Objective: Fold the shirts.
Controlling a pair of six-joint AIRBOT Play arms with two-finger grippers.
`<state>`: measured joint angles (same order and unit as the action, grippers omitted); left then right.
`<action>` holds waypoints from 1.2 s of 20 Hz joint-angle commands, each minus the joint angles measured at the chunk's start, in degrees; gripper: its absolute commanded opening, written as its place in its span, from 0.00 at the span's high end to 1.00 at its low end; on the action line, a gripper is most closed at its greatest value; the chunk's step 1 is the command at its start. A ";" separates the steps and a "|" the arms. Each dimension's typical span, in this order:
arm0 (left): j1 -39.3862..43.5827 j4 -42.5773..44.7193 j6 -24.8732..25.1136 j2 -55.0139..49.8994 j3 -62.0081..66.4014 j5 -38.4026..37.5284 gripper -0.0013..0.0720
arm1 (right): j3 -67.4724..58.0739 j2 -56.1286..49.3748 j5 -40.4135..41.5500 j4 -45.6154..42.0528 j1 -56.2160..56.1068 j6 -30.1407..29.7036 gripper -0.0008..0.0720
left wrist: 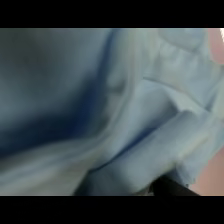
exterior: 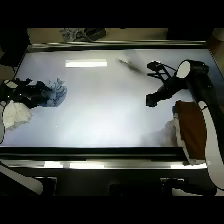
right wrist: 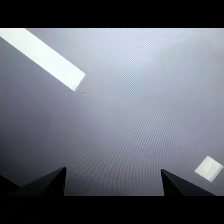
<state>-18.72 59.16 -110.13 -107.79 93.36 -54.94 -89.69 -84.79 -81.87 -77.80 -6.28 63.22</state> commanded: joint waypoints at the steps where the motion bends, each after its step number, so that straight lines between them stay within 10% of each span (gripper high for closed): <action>1: 0.11 -0.74 0.66 -2.01 0.15 0.59 0.93 | 0.02 -0.02 -0.74 1.33 -0.04 0.00 0.05; 10: 5.92 -5.86 21.09 26.10 4.39 -3.72 0.93 | 0.00 7.76 -0.76 -3.98 -0.02 -0.44 0.08; 16: 25.27 -6.32 20.92 46.47 2.67 -9.07 0.93 | 0.00 24.33 -1.49 -7.43 -0.02 -0.44 0.08; 24: 52.61 -2.80 21.20 46.99 -17.33 -13.07 0.93 | 0.02 36.81 -14.97 -11.37 -0.02 0.92 0.08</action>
<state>26.35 53.93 -89.71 -60.47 83.88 -66.13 -89.67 -51.00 -90.39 -88.20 -6.33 63.26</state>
